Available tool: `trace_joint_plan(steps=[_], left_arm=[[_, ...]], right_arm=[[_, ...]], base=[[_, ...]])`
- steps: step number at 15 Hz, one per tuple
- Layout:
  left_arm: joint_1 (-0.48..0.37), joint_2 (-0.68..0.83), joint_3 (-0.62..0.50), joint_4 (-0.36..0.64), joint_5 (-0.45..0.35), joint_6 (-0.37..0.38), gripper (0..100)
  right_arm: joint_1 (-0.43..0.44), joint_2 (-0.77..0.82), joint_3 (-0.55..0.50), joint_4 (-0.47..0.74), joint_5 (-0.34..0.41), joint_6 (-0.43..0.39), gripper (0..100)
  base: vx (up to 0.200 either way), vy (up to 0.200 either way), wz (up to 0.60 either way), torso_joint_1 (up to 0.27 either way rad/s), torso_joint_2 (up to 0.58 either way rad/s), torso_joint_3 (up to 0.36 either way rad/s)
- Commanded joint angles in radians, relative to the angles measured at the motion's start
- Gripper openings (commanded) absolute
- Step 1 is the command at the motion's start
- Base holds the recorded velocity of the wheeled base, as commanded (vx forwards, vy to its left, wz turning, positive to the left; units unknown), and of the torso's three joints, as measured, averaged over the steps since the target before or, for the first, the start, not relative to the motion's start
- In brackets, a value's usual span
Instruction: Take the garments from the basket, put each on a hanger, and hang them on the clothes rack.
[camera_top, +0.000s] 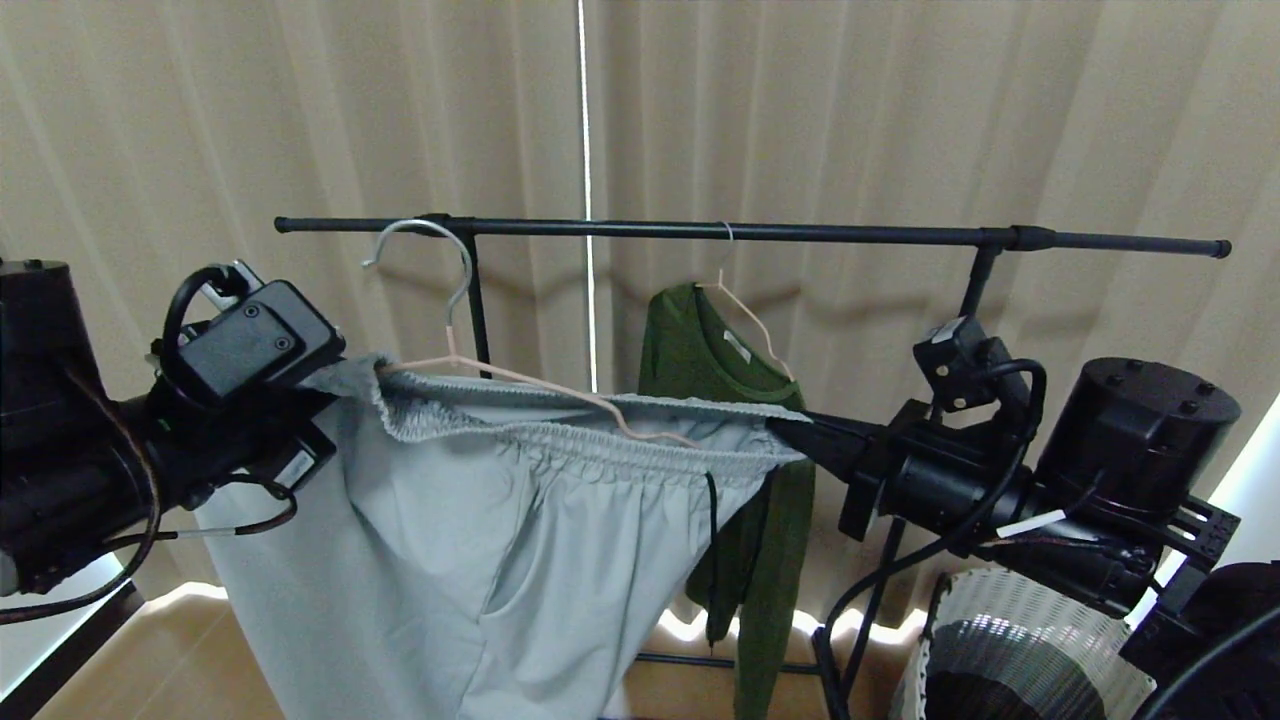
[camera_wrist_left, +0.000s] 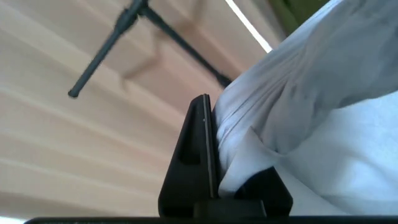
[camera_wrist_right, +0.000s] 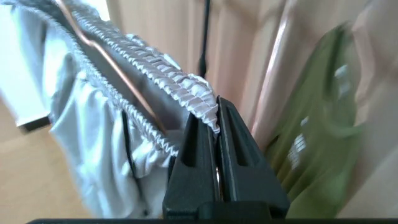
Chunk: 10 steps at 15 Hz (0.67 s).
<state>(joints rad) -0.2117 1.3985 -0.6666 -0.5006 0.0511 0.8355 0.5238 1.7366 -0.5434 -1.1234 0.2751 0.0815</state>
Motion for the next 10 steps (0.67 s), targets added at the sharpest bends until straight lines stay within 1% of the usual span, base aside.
trace_joint_plan(steps=[1, 2, 3, 4, 5, 6, 8, 9, 10], left_arm=[[-0.002, 0.019, 0.021, -0.001, 0.015, 0.027, 0], [-0.005, 0.020, 0.022, -0.001, 0.019, 0.028, 0], [-0.018, 0.033, 0.018, -0.001, 0.044, 0.027, 0], [-0.025, 0.033, 0.015, -0.003, 0.062, 0.023, 0], [-0.040, 0.034, 0.015, -0.003, 0.096, 0.004, 0], [-0.055, 0.033, 0.013, -0.001, 0.104, -0.030, 0], [-0.106, 0.036, 0.013, 0.001, 0.171, -0.135, 0], [-0.121, 0.043, 0.012, -0.001, 0.185, -0.167, 0], [-0.124, 0.048, 0.010, -0.001, 0.187, -0.182, 0]], right_arm=[[0.053, -0.025, -0.026, 0.043, 0.001, -0.002, 0], [0.082, -0.031, -0.033, 0.076, 0.001, -0.003, 0], [0.131, -0.034, -0.036, 0.106, -0.001, -0.003, 0], [0.151, -0.034, -0.036, 0.108, -0.001, -0.003, 0], [0.186, -0.028, -0.035, 0.111, -0.002, -0.003, 0], [0.197, -0.023, -0.035, 0.116, -0.001, -0.003, 0], [0.216, -0.029, -0.035, 0.151, -0.002, -0.005, 0], [0.217, -0.037, -0.036, 0.175, -0.004, -0.006, 0], [0.217, -0.051, -0.036, 0.186, -0.004, -0.016, 0]], base=[[0.000, 0.000, 0.00, 0.000, 0.00, 0.000], [0.000, 0.000, 0.00, 0.000, 0.00, 0.000], [0.000, 0.000, 0.00, 0.000, 0.00, 0.000], [0.000, 0.000, 0.00, 0.000, 0.00, 0.000], [0.000, 0.000, 0.00, 0.000, 0.00, 0.000], [0.000, 0.000, 0.00, 0.000, 0.00, 0.000], [0.000, 0.000, 0.00, 0.000, 0.00, 0.000], [0.000, 0.000, 0.00, 0.000, 0.00, 0.000], [0.000, 0.000, 0.00, 0.000, 0.00, 0.000]])
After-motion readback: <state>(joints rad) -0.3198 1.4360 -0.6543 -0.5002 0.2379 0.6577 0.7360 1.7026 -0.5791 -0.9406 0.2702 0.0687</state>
